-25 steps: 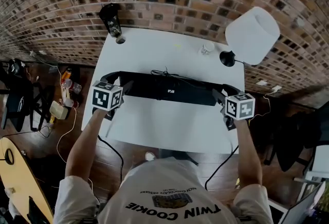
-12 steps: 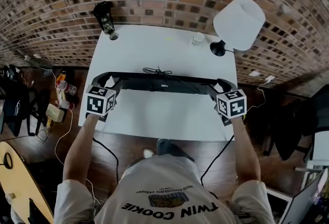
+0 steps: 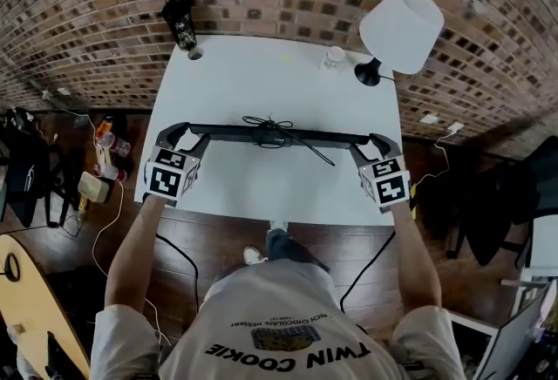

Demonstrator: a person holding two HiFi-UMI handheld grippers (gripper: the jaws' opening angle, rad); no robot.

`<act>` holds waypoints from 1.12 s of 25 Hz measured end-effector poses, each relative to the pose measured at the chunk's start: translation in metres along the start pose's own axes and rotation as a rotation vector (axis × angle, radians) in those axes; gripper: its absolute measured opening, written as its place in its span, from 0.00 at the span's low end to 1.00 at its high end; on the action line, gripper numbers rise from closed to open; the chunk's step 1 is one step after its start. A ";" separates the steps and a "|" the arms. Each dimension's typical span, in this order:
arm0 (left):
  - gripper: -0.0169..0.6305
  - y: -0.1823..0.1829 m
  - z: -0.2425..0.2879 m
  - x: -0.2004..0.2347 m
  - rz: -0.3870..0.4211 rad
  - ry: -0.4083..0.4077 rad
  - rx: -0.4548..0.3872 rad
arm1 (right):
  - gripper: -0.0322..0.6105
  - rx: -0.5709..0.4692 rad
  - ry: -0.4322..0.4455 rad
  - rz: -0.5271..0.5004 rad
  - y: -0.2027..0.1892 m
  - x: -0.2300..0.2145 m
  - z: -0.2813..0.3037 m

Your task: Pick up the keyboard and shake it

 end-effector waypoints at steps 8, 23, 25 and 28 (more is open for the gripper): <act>0.37 -0.012 -0.014 -0.010 0.153 0.001 0.035 | 0.39 0.093 -0.069 -0.260 -0.006 0.030 -0.012; 0.35 -0.062 -0.022 -0.041 0.388 0.004 0.177 | 0.32 0.212 -0.100 -0.578 -0.045 0.087 -0.006; 0.35 -0.065 -0.022 -0.042 0.395 0.010 0.179 | 0.32 0.212 -0.117 -0.581 -0.049 0.091 -0.006; 0.35 -0.070 -0.020 -0.044 0.413 0.020 0.183 | 0.32 0.214 -0.137 -0.582 -0.053 0.096 -0.004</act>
Point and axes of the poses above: the fingertips, and each gripper's own axes: z forward along the fingers, x to its left, y out of its top, the point moved 10 cm from there along -z, backward along the fingers, and after that the axes turned 10 degrees about -z, right-handed, at the moved point
